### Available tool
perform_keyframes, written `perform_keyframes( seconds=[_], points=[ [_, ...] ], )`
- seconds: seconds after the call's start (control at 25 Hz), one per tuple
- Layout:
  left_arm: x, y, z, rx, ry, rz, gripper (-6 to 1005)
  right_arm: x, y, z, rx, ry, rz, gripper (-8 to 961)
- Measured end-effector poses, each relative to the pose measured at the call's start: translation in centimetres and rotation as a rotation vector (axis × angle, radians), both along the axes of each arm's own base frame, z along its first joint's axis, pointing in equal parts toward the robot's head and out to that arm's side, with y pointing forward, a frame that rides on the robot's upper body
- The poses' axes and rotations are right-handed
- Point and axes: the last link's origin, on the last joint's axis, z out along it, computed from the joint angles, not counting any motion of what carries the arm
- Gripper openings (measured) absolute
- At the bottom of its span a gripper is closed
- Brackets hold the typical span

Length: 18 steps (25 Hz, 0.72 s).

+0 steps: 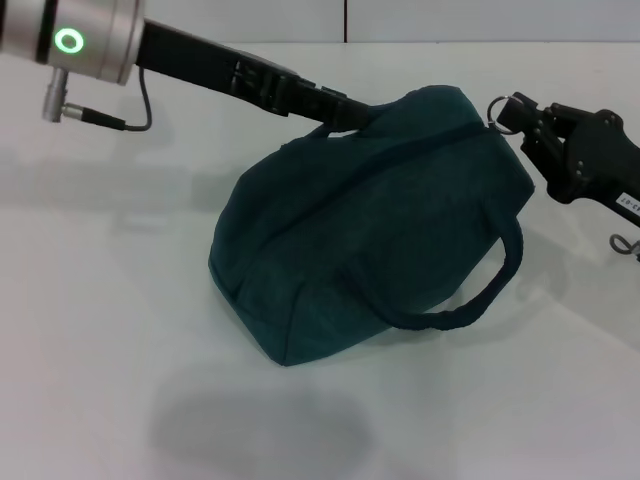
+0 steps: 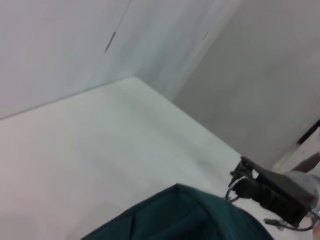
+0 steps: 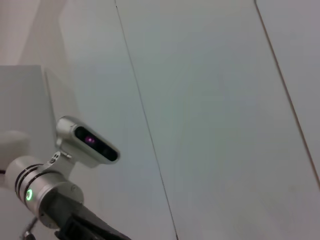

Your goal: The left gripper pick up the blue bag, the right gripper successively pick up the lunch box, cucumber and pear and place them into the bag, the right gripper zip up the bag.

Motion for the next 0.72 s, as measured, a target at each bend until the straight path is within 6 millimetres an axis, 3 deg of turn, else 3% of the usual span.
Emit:
perform_keyframes(
  seconds=[0.44, 0.72],
  points=[
    [1.4, 0.6, -2.4, -0.068, 0.070, 0.012, 457, 0.2, -0.4, 0.2, 0.017, 0.003, 0.011, 15],
    [1.6, 1.0, -2.7, -0.037, 0.072, 0.027, 438, 0.2, -0.6, 0.3, 0.020, 0.004, 0.017, 15]
  ],
)
